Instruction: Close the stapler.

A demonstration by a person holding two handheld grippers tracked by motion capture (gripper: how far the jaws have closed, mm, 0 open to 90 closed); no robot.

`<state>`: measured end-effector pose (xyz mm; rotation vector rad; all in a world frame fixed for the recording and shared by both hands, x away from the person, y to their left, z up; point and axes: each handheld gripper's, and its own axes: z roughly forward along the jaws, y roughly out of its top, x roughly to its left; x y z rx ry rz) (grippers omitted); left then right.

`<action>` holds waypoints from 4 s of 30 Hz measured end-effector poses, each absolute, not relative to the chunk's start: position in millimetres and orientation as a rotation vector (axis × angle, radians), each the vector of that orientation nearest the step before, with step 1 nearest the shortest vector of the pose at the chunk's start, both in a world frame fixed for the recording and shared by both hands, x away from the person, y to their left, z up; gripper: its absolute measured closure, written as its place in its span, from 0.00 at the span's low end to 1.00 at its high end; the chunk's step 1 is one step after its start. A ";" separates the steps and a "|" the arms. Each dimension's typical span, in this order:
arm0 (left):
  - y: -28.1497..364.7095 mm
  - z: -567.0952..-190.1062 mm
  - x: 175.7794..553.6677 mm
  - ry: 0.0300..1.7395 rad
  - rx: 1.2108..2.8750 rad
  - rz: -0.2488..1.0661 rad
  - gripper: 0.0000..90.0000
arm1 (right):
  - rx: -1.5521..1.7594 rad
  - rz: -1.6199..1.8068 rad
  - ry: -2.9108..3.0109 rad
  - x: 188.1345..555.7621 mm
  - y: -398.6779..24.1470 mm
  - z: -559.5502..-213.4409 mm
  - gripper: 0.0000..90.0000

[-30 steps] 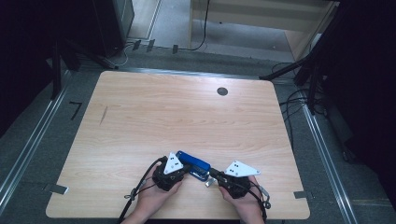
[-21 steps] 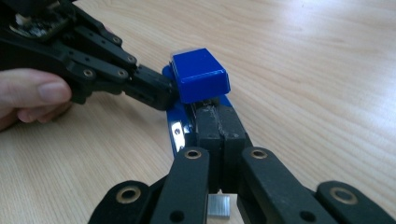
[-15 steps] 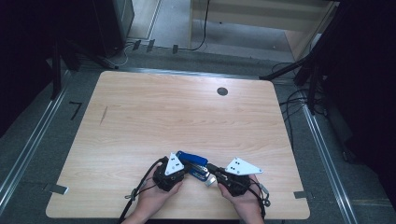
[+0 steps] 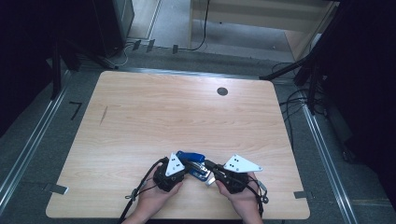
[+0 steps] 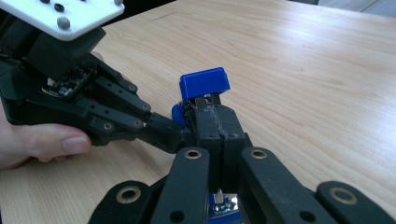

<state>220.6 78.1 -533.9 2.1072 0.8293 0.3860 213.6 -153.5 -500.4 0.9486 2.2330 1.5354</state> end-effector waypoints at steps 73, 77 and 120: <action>75.7 -534.3 218.7 0.800 2.121 0.425 1.00 | 0.778 1.598 2.238 255.5 -92.2 -467.0 1.00; 75.9 -534.1 219.0 0.800 2.122 0.422 1.00 | 0.769 1.598 2.252 259.7 -88.1 -466.1 1.00; 75.7 -533.9 218.5 0.791 2.132 0.429 1.00 | 0.797 1.566 2.398 296.4 -43.1 -481.3 1.00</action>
